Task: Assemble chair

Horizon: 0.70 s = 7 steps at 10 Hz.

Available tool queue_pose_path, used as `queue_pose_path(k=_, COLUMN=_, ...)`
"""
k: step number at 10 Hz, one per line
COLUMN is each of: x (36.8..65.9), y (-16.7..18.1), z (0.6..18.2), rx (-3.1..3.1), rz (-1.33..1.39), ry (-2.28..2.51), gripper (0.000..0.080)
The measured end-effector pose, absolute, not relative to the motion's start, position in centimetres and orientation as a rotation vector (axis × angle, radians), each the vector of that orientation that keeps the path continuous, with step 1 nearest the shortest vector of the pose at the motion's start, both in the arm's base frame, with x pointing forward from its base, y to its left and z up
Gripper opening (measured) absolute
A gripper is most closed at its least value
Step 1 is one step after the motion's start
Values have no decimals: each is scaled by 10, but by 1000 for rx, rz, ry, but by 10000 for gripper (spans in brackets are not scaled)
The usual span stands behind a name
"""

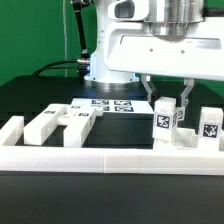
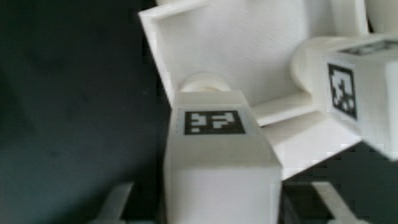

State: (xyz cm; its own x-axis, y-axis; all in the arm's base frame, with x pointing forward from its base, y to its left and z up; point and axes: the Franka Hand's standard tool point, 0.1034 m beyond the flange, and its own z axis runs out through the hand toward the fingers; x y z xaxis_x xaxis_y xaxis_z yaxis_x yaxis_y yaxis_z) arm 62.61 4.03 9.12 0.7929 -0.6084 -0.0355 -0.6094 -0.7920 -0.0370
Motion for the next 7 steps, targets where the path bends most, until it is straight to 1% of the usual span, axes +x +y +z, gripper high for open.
queue_pose_path(k=7, x=629, y=51, z=90, rx=-2506, rz=18, ry=1787, gripper=290)
